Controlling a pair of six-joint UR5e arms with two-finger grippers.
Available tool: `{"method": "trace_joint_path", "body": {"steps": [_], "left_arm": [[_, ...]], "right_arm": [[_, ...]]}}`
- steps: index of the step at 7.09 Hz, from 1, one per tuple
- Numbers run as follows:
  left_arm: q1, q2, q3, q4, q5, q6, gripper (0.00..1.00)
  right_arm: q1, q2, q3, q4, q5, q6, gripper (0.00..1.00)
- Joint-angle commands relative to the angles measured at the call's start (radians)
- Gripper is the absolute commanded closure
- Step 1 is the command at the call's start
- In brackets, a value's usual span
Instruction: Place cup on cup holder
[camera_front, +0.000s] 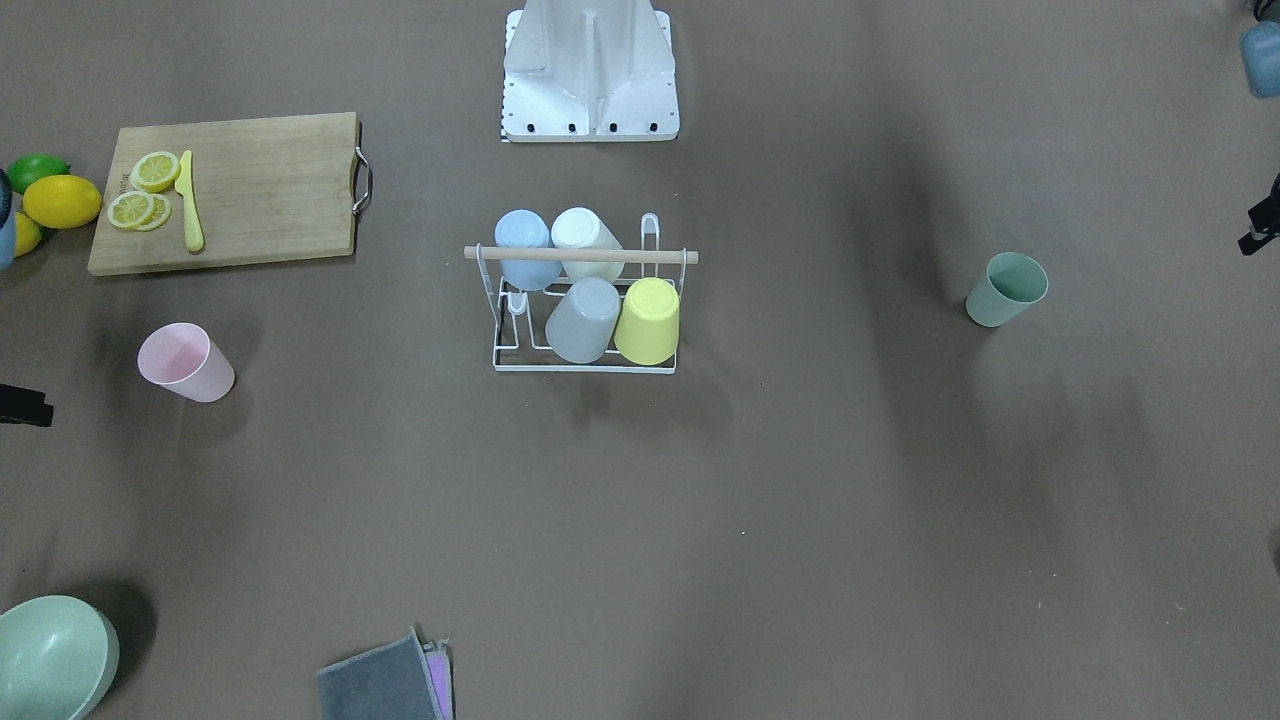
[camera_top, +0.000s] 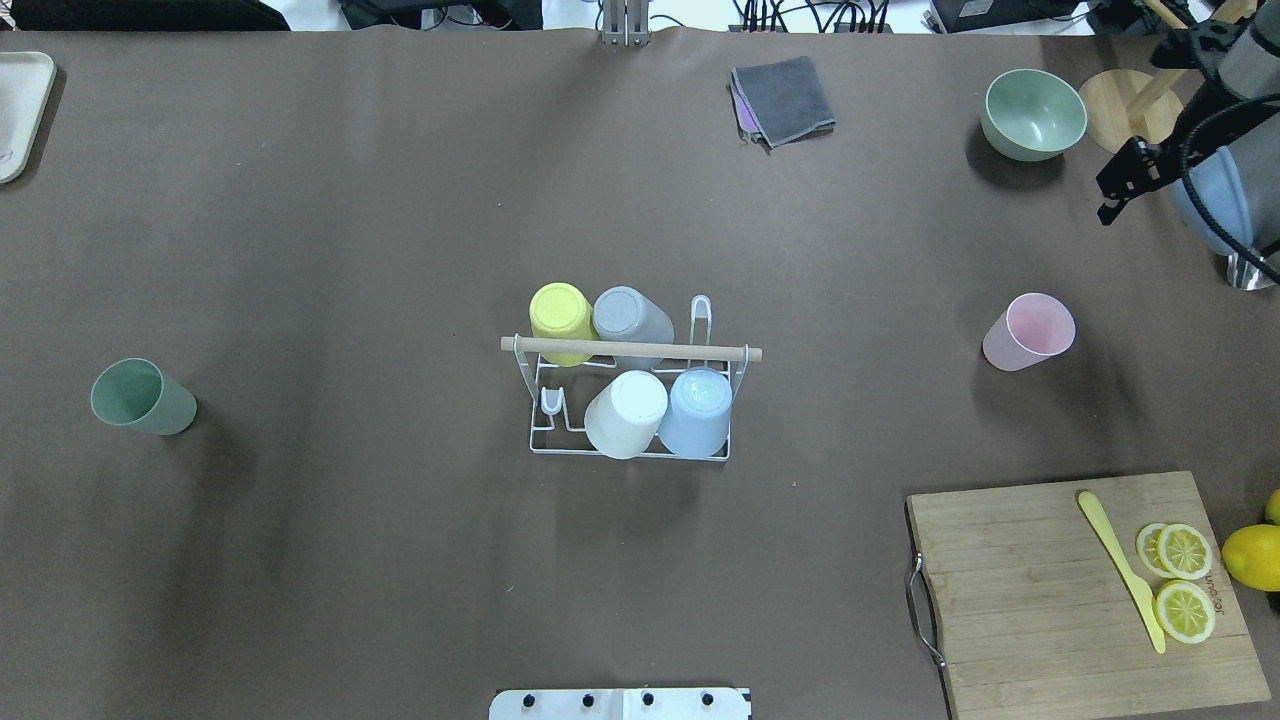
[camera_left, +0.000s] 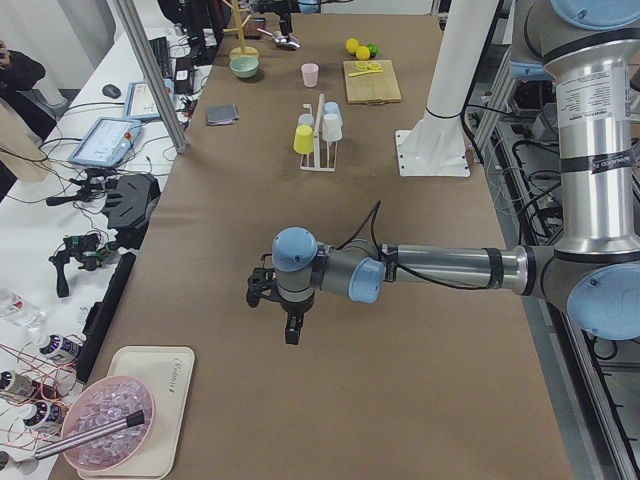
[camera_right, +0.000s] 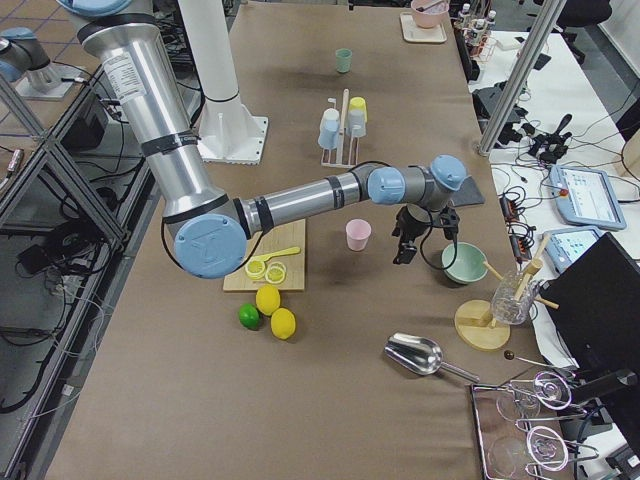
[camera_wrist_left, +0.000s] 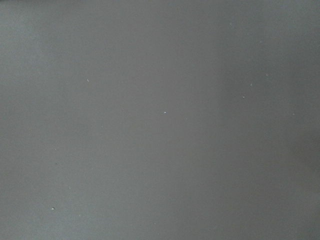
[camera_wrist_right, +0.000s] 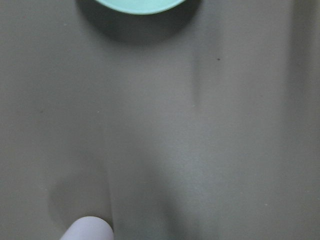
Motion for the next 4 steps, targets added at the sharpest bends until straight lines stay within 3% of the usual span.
{"method": "trace_joint_path", "body": {"steps": [1, 4], "left_arm": [[-0.001, -0.005, 0.003, -0.001, 0.0, -0.009, 0.02], [-0.001, -0.032, 0.016, 0.0, 0.0, -0.075, 0.03]], "right_arm": [[-0.055, 0.12, -0.125, -0.068, 0.01, -0.01, 0.0], [-0.098, 0.176, -0.27, -0.091, 0.097, -0.04, 0.0]]}}
